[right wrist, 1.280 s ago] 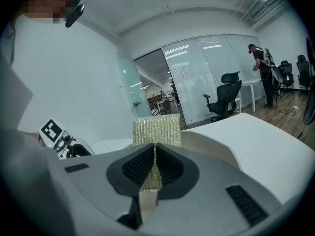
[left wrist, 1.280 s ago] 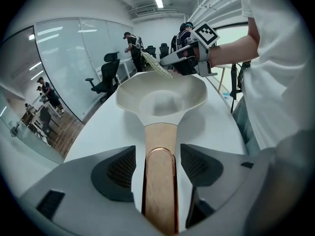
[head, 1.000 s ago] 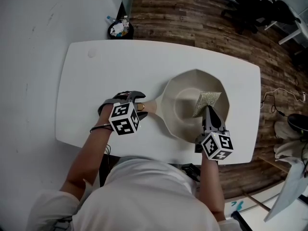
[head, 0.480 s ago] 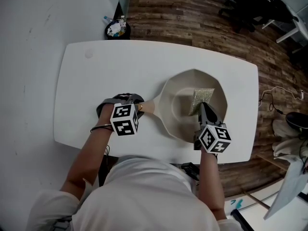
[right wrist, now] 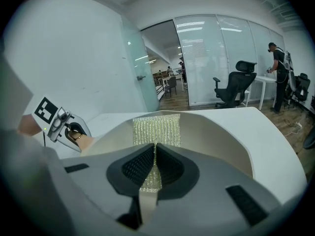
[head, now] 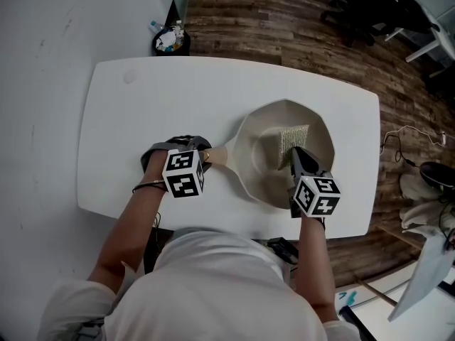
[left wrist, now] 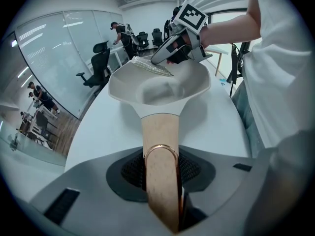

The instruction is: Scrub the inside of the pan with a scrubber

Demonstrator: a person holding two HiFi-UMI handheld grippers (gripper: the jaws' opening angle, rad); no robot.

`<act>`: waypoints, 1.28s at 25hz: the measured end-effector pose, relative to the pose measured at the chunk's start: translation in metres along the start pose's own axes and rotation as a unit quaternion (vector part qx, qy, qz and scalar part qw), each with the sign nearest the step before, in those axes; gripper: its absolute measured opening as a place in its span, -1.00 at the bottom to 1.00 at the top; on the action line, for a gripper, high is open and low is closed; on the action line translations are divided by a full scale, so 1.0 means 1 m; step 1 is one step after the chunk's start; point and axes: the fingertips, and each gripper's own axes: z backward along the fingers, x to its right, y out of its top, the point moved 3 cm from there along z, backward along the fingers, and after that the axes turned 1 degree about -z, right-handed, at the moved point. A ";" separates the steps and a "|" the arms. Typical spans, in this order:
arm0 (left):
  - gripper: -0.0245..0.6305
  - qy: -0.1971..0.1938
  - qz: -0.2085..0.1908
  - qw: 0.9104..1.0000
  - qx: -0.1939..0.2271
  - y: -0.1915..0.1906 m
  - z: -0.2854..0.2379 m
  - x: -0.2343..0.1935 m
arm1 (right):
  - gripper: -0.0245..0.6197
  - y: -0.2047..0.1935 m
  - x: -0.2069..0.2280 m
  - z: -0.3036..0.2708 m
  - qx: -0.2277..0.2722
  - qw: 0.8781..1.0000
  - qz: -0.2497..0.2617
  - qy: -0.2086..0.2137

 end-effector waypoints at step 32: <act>-0.50 -0.005 -0.001 1.000 -0.002 0.001 0.000 -0.001 | -0.84 -0.051 -0.014 -0.046 -0.244 0.960 0.123 0.054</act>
